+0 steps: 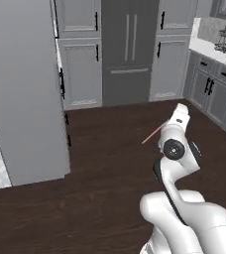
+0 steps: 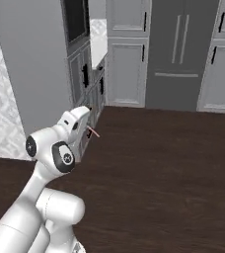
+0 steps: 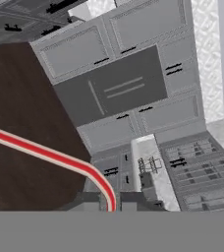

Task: Take a straw from the drawer in front and place it inside the glass cup on the dining counter.

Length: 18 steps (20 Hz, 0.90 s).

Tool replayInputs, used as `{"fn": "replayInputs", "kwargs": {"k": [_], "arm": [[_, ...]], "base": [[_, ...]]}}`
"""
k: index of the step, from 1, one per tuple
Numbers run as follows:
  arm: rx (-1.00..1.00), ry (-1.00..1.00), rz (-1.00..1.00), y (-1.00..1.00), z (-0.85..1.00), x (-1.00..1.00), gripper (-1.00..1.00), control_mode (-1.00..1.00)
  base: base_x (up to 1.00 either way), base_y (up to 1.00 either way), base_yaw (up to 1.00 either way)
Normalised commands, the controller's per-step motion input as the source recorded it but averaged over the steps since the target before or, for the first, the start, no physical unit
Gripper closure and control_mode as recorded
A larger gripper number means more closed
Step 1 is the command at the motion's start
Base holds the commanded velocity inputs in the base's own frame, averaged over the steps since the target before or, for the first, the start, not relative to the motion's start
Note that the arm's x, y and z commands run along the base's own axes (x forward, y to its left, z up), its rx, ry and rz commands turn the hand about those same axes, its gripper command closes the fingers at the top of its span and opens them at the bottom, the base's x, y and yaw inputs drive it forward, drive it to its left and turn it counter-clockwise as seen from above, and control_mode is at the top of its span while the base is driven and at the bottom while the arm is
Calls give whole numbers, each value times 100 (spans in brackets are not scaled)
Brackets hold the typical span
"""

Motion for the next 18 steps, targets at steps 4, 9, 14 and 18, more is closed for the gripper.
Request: {"fn": "replayInputs", "kwargs": {"k": [4, 9, 14, 18], "arm": [[0, 0, 0, 0, 0, 0, 100, 100], [0, 0, 0, 0, 0, 0, 100, 100], [0, 0, 0, 0, 0, 0, 100, 100], [0, 0, 0, 0, 0, 0, 100, 100]], "base": [[4, 55, 84], [1, 47, 88], [26, 19, 89], [66, 2, 84]]}}
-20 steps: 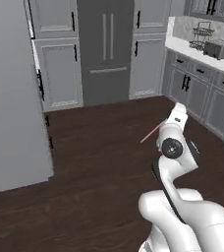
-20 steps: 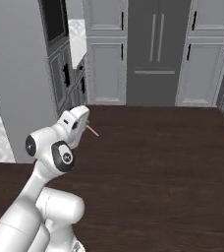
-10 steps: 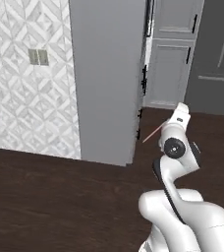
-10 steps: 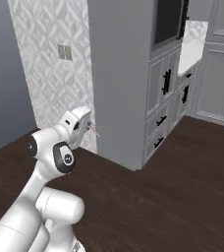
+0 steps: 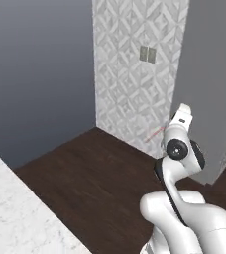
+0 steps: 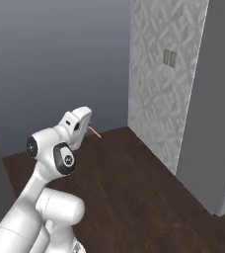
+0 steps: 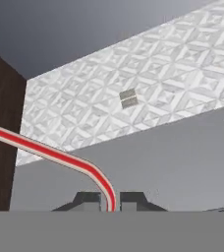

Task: Take a straw from the drawer in front and place it inside the glass cup on the dining counter.

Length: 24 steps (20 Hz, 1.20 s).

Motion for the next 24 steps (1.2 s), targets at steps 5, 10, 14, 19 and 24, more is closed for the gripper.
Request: {"fn": "replayInputs", "kwargs": {"k": [5, 10, 14, 19, 24], "arm": [[0, 0, 0, 0, 0, 0, 100, 100], [0, 0, 0, 0, 0, 0, 100, 100], [0, 0, 0, 0, 0, 0, 100, 100], [0, 0, 0, 0, 0, 0, 100, 100], [0, 0, 0, 0, 0, 0, 100, 100]], "base": [[100, 0, 72], [100, 0, 66], [100, 0, 67], [100, -12, 61], [100, -45, 45]]}}
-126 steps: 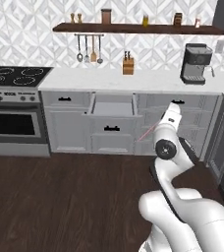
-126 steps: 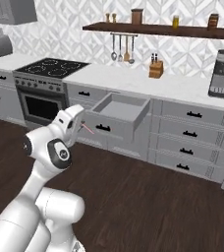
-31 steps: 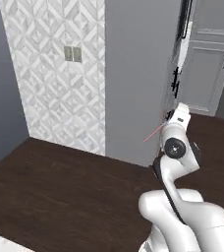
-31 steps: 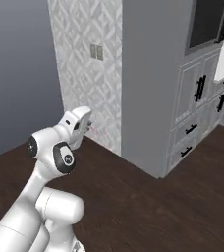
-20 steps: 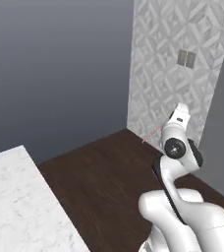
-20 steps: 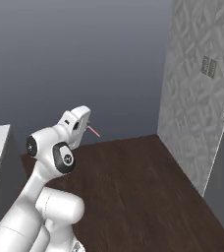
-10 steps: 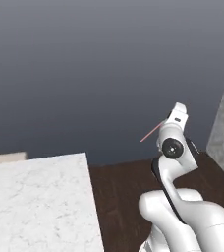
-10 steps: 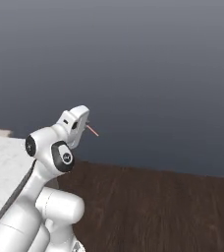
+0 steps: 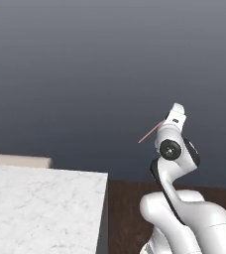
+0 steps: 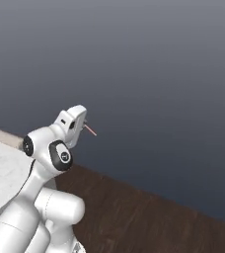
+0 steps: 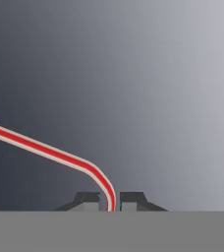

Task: Take a straw from the drawer in front and place it inside the glass cup on the dining counter.

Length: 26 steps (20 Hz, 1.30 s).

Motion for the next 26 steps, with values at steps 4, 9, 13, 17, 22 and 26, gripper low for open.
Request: {"fn": "replayInputs", "kwargs": {"k": [4, 9, 13, 17, 22, 26], "arm": [[0, 0, 0, 0, 0, 0, 100, 100], [0, 0, 0, 0, 0, 0, 100, 100], [0, 0, 0, 0, 0, 0, 100, 100], [0, 0, 0, 0, 0, 0, 100, 100], [0, 0, 0, 0, 0, 0, 100, 100], [0, 0, 0, 0, 0, 0, 100, 100]], "base": [[100, -51, 42], [100, -39, 52], [100, -40, 54], [100, -48, 51], [100, -59, 46], [100, -71, 40]]}}
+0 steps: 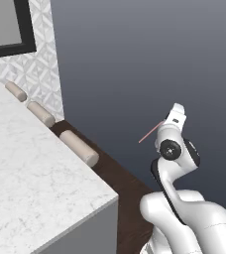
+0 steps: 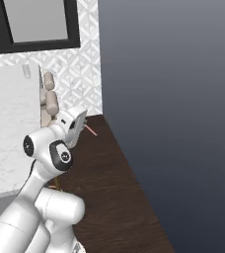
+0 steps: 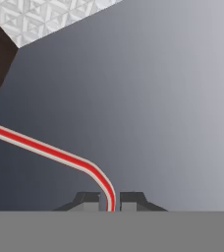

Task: Take a straw from the drawer in front and place it inside the glass cup on the dining counter.

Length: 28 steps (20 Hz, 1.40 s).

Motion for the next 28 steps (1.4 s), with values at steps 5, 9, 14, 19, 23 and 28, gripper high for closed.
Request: {"fn": "replayInputs", "kwargs": {"k": [5, 9, 14, 19, 23, 28], "arm": [[0, 0, 0, 0, 0, 0, 100, 100], [0, 0, 0, 0, 0, 0, 100, 100], [0, 0, 0, 0, 0, 0, 100, 100], [0, 0, 0, 0, 0, 0, 100, 100], [0, 0, 0, 0, 0, 0, 100, 100], [0, 0, 0, 0, 0, 0, 100, 100]], "base": [[100, -81, 33], [100, -85, 27], [100, -82, 25], [100, -67, 23], [100, -62, 15], [100, -68, -4]]}}
